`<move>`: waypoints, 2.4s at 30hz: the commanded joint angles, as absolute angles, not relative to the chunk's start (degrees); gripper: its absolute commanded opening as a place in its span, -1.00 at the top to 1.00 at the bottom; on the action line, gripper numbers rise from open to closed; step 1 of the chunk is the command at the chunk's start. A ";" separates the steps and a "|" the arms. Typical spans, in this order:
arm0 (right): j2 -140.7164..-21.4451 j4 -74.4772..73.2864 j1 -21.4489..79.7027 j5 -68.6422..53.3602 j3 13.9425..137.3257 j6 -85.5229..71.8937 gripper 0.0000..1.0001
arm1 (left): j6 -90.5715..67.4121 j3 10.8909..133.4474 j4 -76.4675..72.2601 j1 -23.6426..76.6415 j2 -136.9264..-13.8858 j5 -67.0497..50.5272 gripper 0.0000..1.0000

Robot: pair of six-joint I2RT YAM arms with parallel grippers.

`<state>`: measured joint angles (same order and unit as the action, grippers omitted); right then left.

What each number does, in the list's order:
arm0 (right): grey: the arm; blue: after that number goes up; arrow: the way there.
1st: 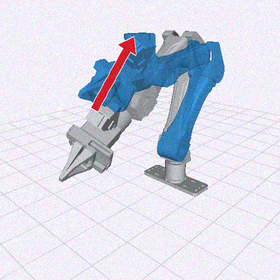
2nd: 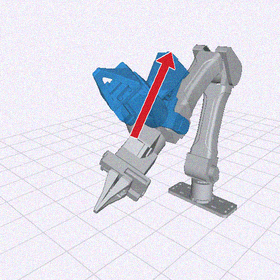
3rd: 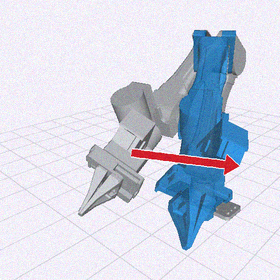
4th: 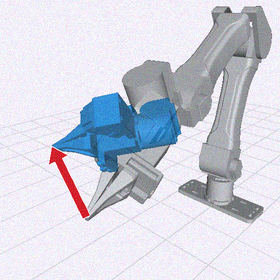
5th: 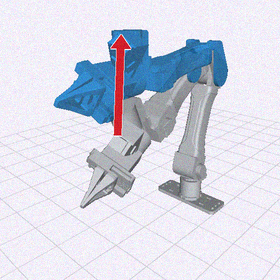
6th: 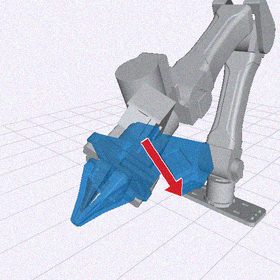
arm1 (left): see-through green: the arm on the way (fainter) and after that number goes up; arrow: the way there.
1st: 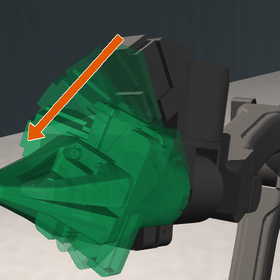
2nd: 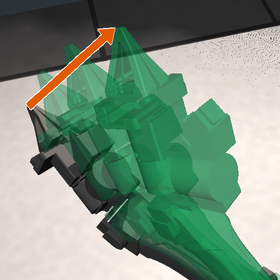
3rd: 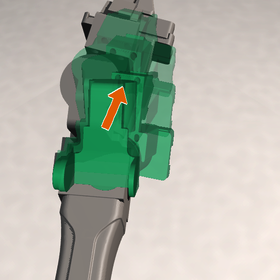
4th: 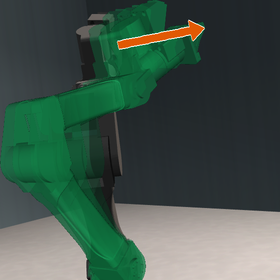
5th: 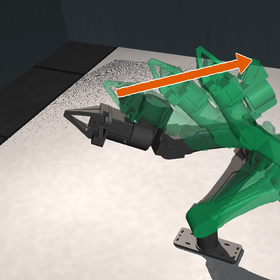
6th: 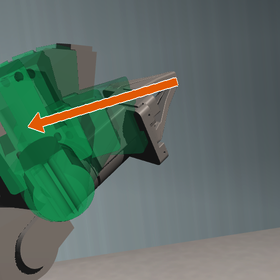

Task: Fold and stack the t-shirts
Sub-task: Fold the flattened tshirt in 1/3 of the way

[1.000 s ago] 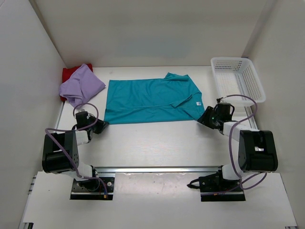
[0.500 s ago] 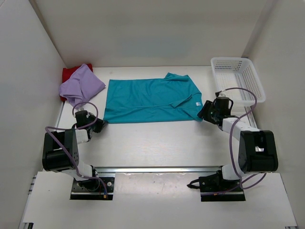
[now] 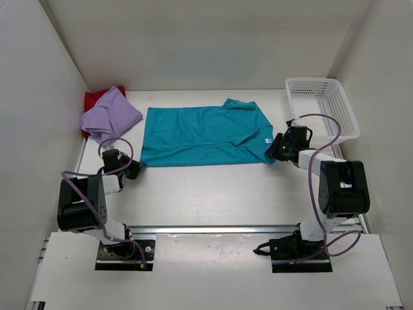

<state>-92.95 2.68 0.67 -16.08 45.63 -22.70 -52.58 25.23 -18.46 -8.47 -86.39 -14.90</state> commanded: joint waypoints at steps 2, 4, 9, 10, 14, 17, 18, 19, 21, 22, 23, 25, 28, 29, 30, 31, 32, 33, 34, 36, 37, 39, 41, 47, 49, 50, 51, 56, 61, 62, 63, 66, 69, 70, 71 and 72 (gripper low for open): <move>-92.99 5.27 0.17 -17.85 46.40 -23.20 0.93 | -51.94 26.54 -19.42 -8.00 -85.17 -14.06 1.00; -92.90 5.01 0.09 -16.71 47.10 -23.29 0.99 | -52.03 26.19 -19.34 -8.35 -85.17 -14.41 1.00; -93.07 2.99 -1.31 -14.77 51.14 -22.94 1.00 | -51.59 26.19 -18.72 -8.00 -84.20 -13.98 1.00; -93.77 2.99 -1.75 -14.50 52.37 -22.42 1.00 | -51.33 26.10 -18.37 -8.00 -84.03 -13.97 1.00; -98.52 1.58 -2.46 -15.12 56.41 -21.62 1.00 | -51.16 26.28 -18.63 -8.09 -84.29 -13.97 1.00; -101.59 1.23 -3.07 -15.29 58.00 -21.01 0.95 | -51.51 26.37 -18.46 -8.00 -84.55 -14.24 1.00; -101.86 0.88 -3.34 -15.90 58.09 -21.27 0.84 | -51.59 26.19 -18.46 -8.26 -84.64 -13.98 1.00; -102.82 0.97 -3.51 -15.91 57.75 -21.36 0.73 | -51.33 26.37 -18.37 -8.09 -84.64 -14.15 1.00; -101.70 1.84 -3.08 -14.94 56.96 -21.18 0.56 | -51.24 26.19 -18.81 -8.26 -84.90 -14.24 1.00; -101.52 1.41 -3.51 -14.51 56.17 -21.01 0.51 | -51.50 26.19 -18.81 -8.09 -84.99 -14.59 1.00; -100.38 1.23 -3.25 -14.33 56.34 -21.27 0.44 | -51.33 26.19 -18.72 -8.00 -84.99 -14.33 1.00; -98.27 0.18 -2.82 -12.49 56.25 -20.92 0.38 | -51.24 26.36 -18.46 -8.17 -85.07 -14.50 1.00; -90.29 -1.74 1.12 -6.43 53.88 -19.69 0.25 | -51.15 26.28 -18.11 -8.08 -84.64 -14.23 1.00; -89.13 -1.67 1.40 -3.37 52.05 -19.86 0.22 | -51.41 26.45 -18.02 -8.43 -84.38 -13.98 1.00; -86.42 -1.41 2.54 -1.43 49.86 -19.95 0.17 | -51.15 26.37 -18.10 -8.00 -84.38 -14.15 1.00; -84.13 -0.45 3.07 -1.32 48.53 -20.13 0.12 | -51.33 26.02 -18.19 -8.00 -84.37 -14.50 1.00; -83.24 -0.27 3.16 -2.01 45.64 -20.91 0.11 | -51.33 26.45 -17.85 -7.82 -84.20 -14.59 1.00; -82.10 2.35 2.29 -2.63 42.83 -21.61 0.12 | -51.33 26.28 -17.67 -7.91 -84.03 -14.59 1.00; -81.13 4.03 1.15 -3.68 40.80 -22.14 0.17 | -51.59 26.28 -18.19 -7.65 -83.94 -14.42 1.00; -81.47 4.39 0.18 -6.14 39.99 -23.02 0.19 | -51.59 26.19 -18.02 -7.39 -84.02 -14.59 1.00; -82.17 4.05 -1.91 -6.85 40.25 -22.42 0.20 | -51.33 26.10 -18.02 -7.47 -84.20 -14.59 1.00; -82.79 3.34 -2.20 -6.51 40.60 -22.24 0.18 | -51.24 25.84 -18.37 -7.38 -83.94 -14.42 1.00; -83.58 3.77 -2.28 -6.41 40.87 -22.15 0.18 | -51.33 26.10 -18.28 -7.29 -83.76 -14.41 1.00; -89.20 5.18 -4.21 -10.28 42.45 -22.77 0.41 | -51.59 26.02 -18.28 -7.47 -83.58 -14.24 1.00; -90.87 5.71 -4.83 -11.95 43.33 -23.29 0.41 | -51.59 26.10 -18.11 -7.82 -83.67 -14.59 1.00; -91.66 5.97 -4.49 -11.87 43.42 -23.29 0.45 | -51.50 26.19 -18.19 -7.65 -83.67 -14.33 1.00; -92.19 6.32 -4.74 -11.78 44.03 -23.73 0.47 | -51.33 26.10 -18.19 -7.47 -83.76 -14.24 1.00; -93.69 9.14 -4.48 -9.86 44.30 -23.73 0.83 | -50.98 26.72 -17.50 -7.56 -83.85 -14.24 1.00; -91.85 5.36 -4.57 -6.06 45.00 -23.47 0.98 | -50.45 27.68 -16.26 -8.35 -83.49 -13.80 1.00; -91.58 4.58 -5.35 -6.33 44.91 -23.47 1.00 | -50.19 27.86 -15.74 -8.09 -83.58 -13.62 1.00; -91.15 2.74 -5.45 -5.81 45.09 -23.90 0.99 | -49.92 28.21 -14.86 -8.26 -83.50 -13.62 1.00; -89.39 0.18 -4.84 -3.43 44.04 -23.12 1.00 | -48.96 28.13 -13.02 -8.26 -82.89 -13.71 1.00; -87.64 -2.63 -3.87 -3.69 41.50 -23.99 1.00 | -48.69 26.02 -11.61 -8.00 -81.04 -13.98 1.00; -86.84 -2.90 -3.69 -3.34 40.70 -24.26 1.00 | -48.17 24.80 -10.82 -8.61 -80.43 -14.84 1.00; -85.18 -3.51 -3.60 -3.43 38.95 -24.78 1.00 | -47.73 24.09 -10.46 -9.66 -78.94 -15.64 1.00; -83.51 -3.78 -3.60 -3.86 36.67 -25.48 1.00 | -46.42 22.43 -9.15 -10.89 -77.10 -16.08 1.00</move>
<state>-88.25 -1.28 -4.05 -5.58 40.56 -24.14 -49.30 25.41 -12.62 -8.49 -82.39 -14.83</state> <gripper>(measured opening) 0.018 0.018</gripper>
